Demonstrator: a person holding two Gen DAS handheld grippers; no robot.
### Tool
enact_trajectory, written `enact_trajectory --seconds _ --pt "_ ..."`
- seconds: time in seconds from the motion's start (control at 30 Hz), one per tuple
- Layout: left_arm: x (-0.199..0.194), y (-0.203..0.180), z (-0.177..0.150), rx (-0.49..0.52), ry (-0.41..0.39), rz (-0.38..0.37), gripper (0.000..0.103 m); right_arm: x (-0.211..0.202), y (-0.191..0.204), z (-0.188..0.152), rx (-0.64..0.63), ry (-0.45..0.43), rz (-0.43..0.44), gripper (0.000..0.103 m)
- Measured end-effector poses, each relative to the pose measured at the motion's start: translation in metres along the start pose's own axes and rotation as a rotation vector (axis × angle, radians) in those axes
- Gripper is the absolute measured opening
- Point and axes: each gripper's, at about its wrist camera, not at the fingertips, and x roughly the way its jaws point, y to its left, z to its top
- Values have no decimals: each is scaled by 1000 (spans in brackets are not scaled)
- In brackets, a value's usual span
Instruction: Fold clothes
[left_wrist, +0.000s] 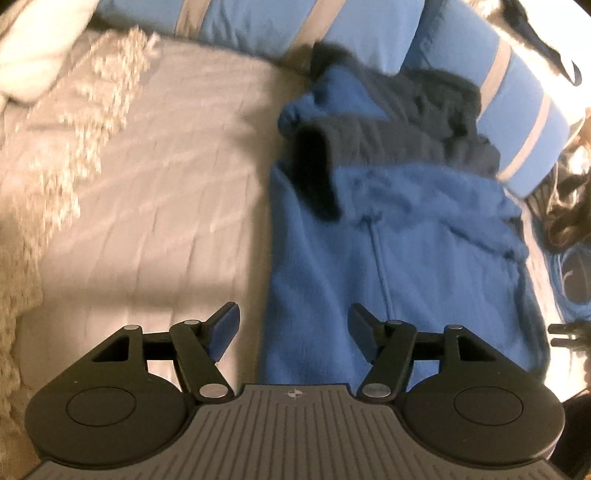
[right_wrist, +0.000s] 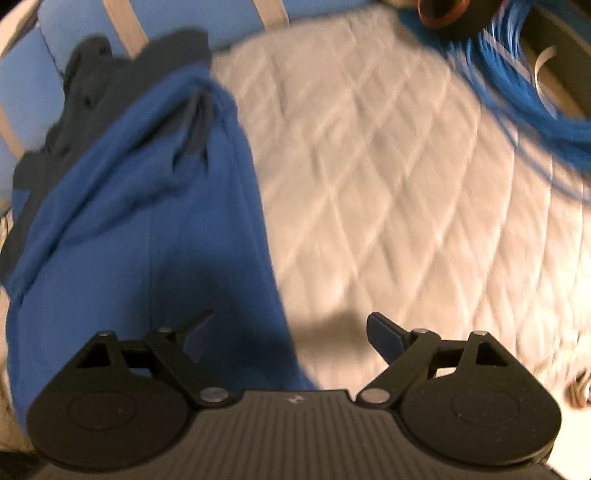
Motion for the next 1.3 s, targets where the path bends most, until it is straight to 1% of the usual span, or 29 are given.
enact_trajectory --seconds 0.03,0.13,0.2,0.23,0.27,0.3,0.33,0.37,0.4,0.43,0.47,0.53,0.57,0.6,0.63,0.7,0.77,0.87,0.93,1.0,1.03,1.13,1.23,1.3 --pt "3 -2 -5 12 37 -8 64 0 0 -6 -4 25 6 86" --pt "16 -12 -17 58 144 -7 63 -2 9 -17 -44 69 -2 85" --pt "24 -19 -25 89 215 -5 63 2 14 -25 -60 125 5 85" --pt "29 -22 -29 104 250 -5 63 6 14 -29 -58 157 16 83" --pt "31 -26 -30 119 254 1 63 9 15 -32 -59 173 21 78" --pt "32 -30 -31 133 252 8 54 11 16 -33 -60 176 15 69" --pt "33 -33 -32 146 255 16 33 11 18 -34 -62 176 9 57" --pt "34 -36 -33 162 259 35 24 9 20 -34 -70 178 42 38" --pt "33 -37 -33 173 266 25 10 7 21 -34 -81 179 83 26" --pt "30 -39 -33 198 281 -20 8 4 23 -34 -91 181 125 7" --pt "22 -41 -32 249 276 -77 7 2 24 -34 -101 182 166 5" --pt "4 -40 -25 316 240 -147 6 -17 30 -26 -160 95 245 4" --pt "-5 -33 -16 288 197 -190 6 -27 33 -22 -192 48 285 4" --pt "-14 -25 -5 250 151 -233 6 -37 36 -17 -223 0 324 3" --pt "-23 -18 5 211 104 -277 6 -44 36 -8 -206 -51 344 3" --pt "-38 2 31 81 -43 -354 6 -49 33 16 -124 -147 379 3" --pt "-40 17 52 -60 -167 -395 6 -53 29 41 -37 -243 412 3" --pt "-15 10 67 -173 -272 -342 6 -38 25 72 97 -357 428 3" --pt "3 5 76 -245 -340 -302 6 -20 31 87 160 -408 418 3" --pt "20 -1 85 -316 -407 -262 6 -2 35 93 210 -429 406 3" --pt "30 0 87 -348 -424 -246 6 7 36 95 229 -430 399 3" --pt "56 17 90 -441 -450 -242 6 30 39 101 273 -436 386 3" --pt "67 29 103 -512 -417 -240 6 41 41 113 286 -447 394 3" --pt "69 32 111 -538 -426 -258 6 48 42 120 295 -454 399 3"
